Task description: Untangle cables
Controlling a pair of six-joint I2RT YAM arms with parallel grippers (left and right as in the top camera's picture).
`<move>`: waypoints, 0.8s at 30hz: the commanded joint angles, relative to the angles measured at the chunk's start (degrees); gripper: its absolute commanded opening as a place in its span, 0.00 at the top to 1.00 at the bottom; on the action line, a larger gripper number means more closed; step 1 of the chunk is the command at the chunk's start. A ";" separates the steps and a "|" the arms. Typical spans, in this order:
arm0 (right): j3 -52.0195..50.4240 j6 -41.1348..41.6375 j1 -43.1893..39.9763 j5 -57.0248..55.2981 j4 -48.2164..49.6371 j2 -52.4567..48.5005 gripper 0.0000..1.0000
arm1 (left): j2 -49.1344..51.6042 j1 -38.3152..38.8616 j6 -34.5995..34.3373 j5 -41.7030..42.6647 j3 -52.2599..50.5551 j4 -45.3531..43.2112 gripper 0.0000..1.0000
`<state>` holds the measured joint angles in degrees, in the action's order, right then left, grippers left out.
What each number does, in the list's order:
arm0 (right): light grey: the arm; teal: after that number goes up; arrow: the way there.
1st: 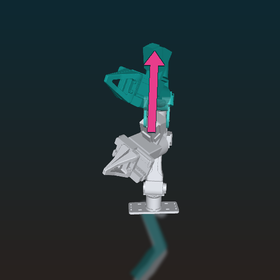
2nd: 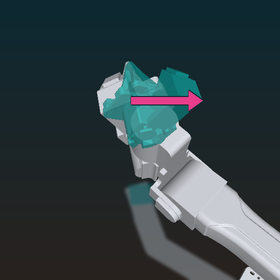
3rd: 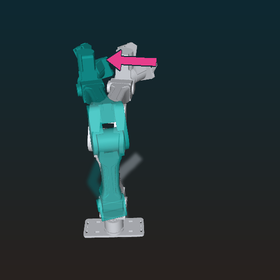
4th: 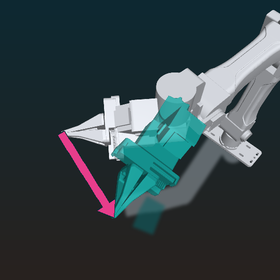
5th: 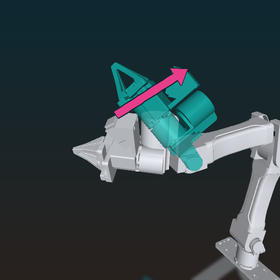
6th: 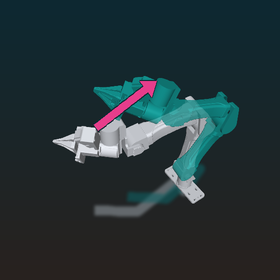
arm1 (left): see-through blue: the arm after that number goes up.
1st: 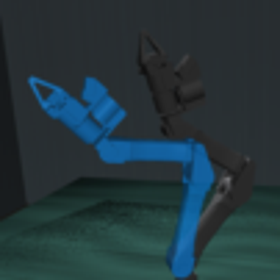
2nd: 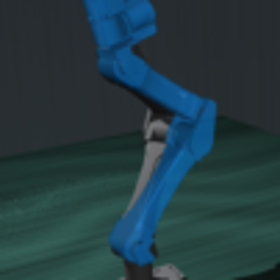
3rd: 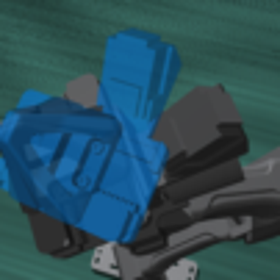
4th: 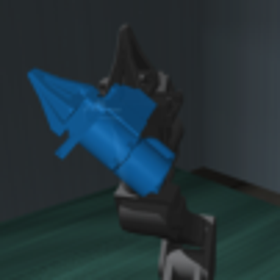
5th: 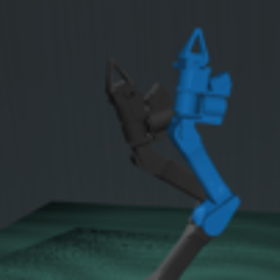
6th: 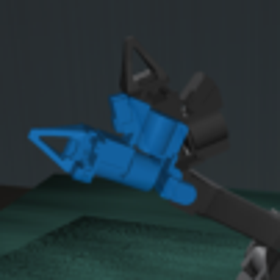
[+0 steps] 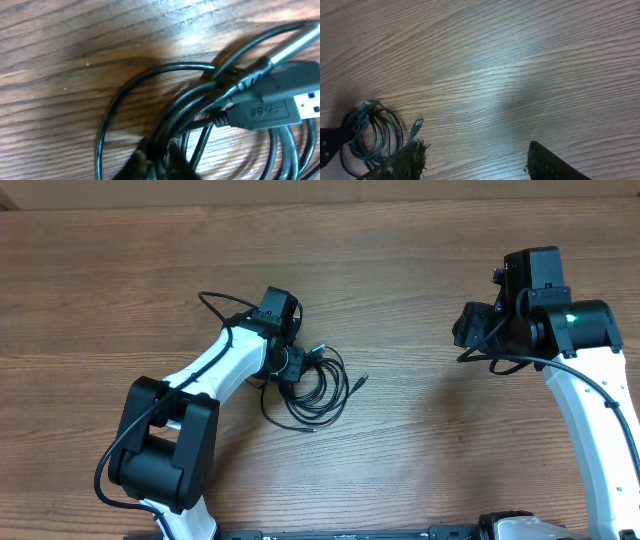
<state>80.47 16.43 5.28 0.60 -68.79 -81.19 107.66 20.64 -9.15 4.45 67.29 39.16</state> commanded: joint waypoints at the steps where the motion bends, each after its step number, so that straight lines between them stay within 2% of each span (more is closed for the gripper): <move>1: 0.59 -0.39 -0.07 -0.55 0.04 0.07 0.36 | 0.81 0.11 0.37 2.89 -0.07 -0.13 0.96; 3: 0.59 -0.39 -0.07 -0.55 0.02 0.07 0.35 | 0.59 0.09 0.37 4.46 1.29 1.07 0.96; 4: 0.59 -0.39 -0.07 -0.52 0.00 0.07 0.32 | 0.44 0.09 0.39 5.49 2.73 2.27 0.96; 8: 0.59 -0.37 -0.04 -0.11 0.04 0.07 0.25 | -0.72 0.09 1.31 12.28 13.20 10.08 0.96; 14: 0.59 -3.69 -0.04 9.99 0.33 0.07 0.21 | -1.38 0.11 3.96 23.06 29.00 18.82 0.96; 19: 0.59 -9.29 0.00 21.70 1.53 0.07 0.21 | -1.40 0.11 3.96 31.26 33.97 20.09 0.96; 24: 0.59 -9.44 0.83 25.22 3.91 0.04 0.21 | -1.40 0.17 3.85 40.33 34.12 17.94 0.96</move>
<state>80.47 8.95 5.41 20.73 -65.89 -81.19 107.20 20.64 -6.59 34.76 100.03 58.17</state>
